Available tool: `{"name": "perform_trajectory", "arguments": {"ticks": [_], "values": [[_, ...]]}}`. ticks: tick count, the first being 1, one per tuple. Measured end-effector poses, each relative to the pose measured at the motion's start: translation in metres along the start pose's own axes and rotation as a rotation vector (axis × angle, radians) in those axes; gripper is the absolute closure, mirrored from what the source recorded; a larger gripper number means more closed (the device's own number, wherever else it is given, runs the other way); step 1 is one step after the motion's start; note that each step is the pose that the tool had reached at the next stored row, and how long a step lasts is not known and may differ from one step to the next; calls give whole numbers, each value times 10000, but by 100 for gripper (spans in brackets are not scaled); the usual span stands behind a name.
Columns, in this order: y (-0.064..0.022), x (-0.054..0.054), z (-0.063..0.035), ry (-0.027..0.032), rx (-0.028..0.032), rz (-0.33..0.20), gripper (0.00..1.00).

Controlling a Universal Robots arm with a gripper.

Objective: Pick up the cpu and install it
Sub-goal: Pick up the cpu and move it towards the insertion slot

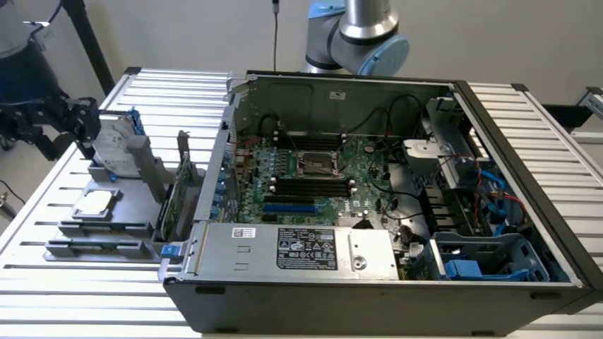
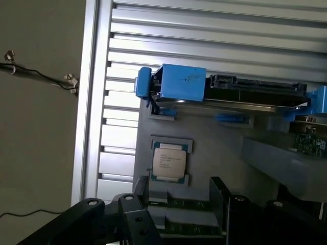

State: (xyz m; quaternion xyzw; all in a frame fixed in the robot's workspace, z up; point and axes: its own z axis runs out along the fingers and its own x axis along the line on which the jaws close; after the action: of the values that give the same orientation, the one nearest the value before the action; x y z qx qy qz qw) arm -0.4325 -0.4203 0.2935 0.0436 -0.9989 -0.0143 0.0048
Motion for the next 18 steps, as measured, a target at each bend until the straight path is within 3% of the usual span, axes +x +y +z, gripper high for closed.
{"name": "perform_trajectory", "arguments": {"ticks": [4, 12, 18], "values": [[-21, 1, 70, 3, -1, 7, 40], [-44, -16, 171, 97, -23, 124, 40], [-73, -36, 264, 136, -31, 216, 40]]}}
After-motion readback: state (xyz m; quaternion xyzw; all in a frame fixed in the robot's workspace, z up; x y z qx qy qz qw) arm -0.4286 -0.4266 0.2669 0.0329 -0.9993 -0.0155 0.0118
